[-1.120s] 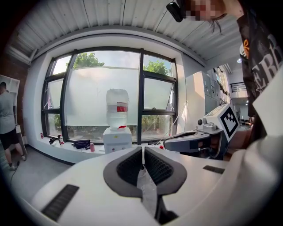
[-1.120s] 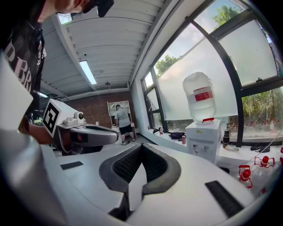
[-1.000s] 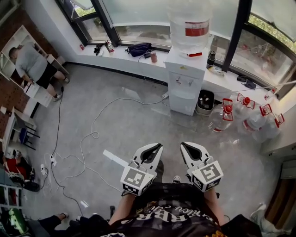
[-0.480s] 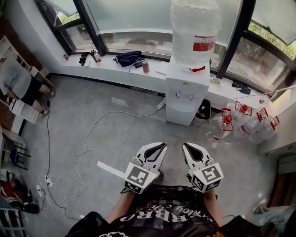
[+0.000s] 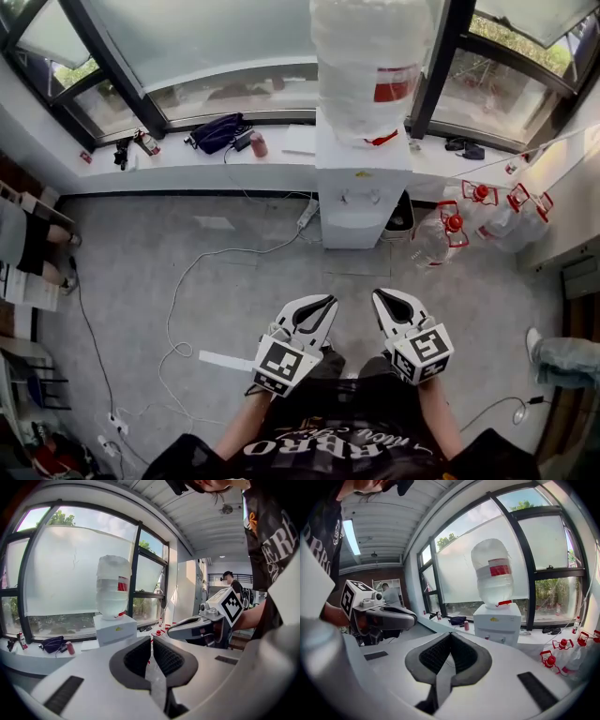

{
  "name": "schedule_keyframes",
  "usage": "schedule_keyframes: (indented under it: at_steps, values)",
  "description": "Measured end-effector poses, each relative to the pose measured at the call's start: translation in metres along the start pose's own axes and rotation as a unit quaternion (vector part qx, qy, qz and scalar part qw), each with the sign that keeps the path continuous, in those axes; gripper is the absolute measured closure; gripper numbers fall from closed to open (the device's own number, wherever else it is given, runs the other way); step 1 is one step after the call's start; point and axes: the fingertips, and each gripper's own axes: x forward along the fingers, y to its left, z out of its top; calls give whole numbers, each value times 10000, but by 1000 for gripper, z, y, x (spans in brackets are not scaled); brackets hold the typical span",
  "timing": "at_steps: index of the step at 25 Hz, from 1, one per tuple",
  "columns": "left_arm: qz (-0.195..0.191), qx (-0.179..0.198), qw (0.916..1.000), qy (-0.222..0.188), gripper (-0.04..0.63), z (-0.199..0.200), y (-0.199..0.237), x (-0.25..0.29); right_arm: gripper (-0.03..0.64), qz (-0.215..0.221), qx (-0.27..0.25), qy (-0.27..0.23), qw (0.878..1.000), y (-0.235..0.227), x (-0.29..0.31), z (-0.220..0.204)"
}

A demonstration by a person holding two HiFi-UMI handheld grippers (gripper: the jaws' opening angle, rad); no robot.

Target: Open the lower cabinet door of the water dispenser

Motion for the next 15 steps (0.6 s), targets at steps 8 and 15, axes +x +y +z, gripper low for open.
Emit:
schedule_keyframes:
  at_steps: [8,15]
  values:
    - [-547,161,9981,245,569,-13,7,47,604,-503,131,211,9984,-66,23,-25]
    - [-572,399,9969,374,569,-4,14,107,604,-870,-1,305,9957,-167,49,-45]
